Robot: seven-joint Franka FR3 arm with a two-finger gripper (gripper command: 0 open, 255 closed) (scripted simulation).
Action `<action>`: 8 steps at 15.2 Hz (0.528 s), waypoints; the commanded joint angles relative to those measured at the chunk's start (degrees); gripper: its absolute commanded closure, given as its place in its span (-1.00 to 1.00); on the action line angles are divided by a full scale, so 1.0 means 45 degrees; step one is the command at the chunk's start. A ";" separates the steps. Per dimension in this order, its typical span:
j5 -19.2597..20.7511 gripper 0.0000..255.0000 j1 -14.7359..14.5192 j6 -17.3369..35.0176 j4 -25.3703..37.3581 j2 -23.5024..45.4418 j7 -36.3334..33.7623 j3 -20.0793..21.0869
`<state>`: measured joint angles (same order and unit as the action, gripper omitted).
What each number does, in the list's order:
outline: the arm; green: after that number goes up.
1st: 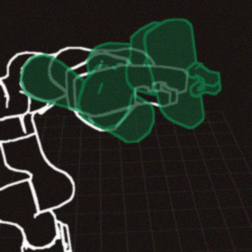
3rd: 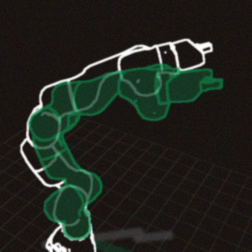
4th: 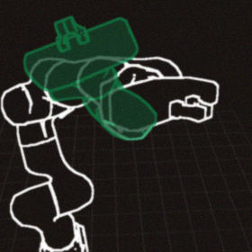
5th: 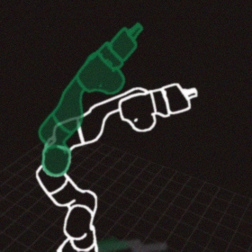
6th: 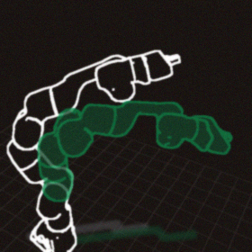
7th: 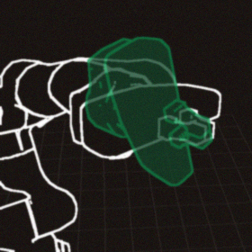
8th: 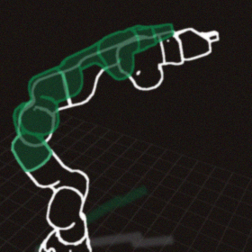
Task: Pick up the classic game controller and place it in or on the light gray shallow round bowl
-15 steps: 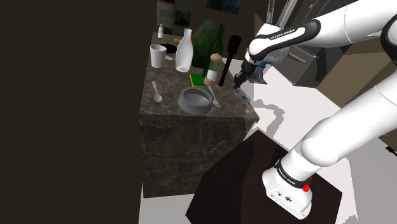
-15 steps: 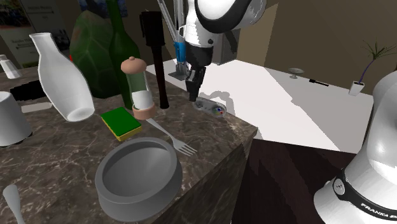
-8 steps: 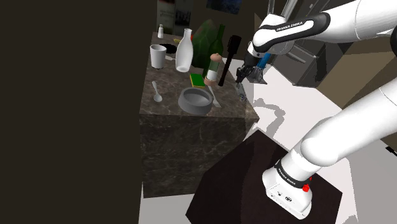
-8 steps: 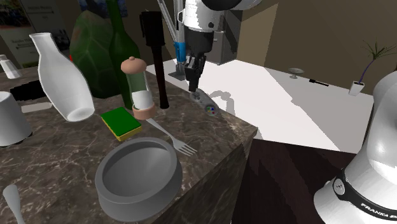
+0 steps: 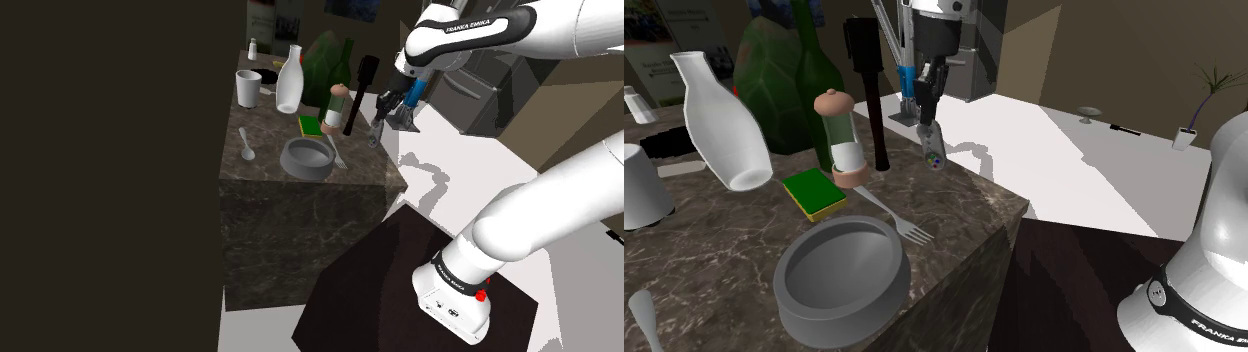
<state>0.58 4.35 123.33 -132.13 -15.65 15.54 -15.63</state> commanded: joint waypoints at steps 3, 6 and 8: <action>0.0051 1.00 0.0005 -0.0741 0.0527 -0.0217 -0.0077 0.0053; -0.0007 1.00 -0.0246 -0.0893 0.0708 -0.0199 -0.0722 0.0487; -0.0079 1.00 -0.0493 -0.0922 0.0849 -0.0096 -0.1344 0.0907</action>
<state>0.40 2.61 119.56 -128.99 -16.40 10.70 -12.33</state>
